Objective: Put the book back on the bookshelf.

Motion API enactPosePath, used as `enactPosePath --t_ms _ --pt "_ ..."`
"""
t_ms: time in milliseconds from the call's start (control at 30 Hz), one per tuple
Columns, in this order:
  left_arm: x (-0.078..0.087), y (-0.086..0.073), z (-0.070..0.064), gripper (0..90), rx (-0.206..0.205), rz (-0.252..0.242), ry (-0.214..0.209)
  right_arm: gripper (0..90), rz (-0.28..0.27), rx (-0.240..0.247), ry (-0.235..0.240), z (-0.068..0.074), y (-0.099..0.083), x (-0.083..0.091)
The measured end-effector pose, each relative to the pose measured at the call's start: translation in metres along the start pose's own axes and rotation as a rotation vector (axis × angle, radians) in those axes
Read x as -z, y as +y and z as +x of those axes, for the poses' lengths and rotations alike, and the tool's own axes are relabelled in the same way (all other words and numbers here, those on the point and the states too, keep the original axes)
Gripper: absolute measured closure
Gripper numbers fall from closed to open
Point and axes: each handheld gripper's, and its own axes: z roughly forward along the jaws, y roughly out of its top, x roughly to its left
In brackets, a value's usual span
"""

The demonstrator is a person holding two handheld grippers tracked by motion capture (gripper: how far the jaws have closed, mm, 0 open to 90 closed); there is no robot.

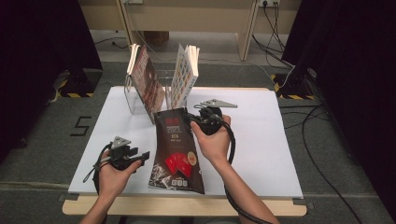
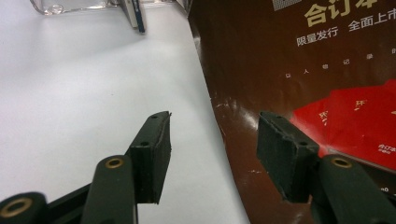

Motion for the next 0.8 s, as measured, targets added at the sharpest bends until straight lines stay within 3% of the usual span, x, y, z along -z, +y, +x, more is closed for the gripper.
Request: enactPosePath --t_ms 333,800 --pt "0.004 0.003 -0.002 44.4 0.000 -0.015 -0.011 87.5 -0.022 0.013 0.006 0.008 0.007 -0.002" --pt "0.007 0.008 -0.004 44.3 0.002 -0.030 -0.029 87.4 -0.067 0.037 -0.028 0.015 0.026 -0.010"
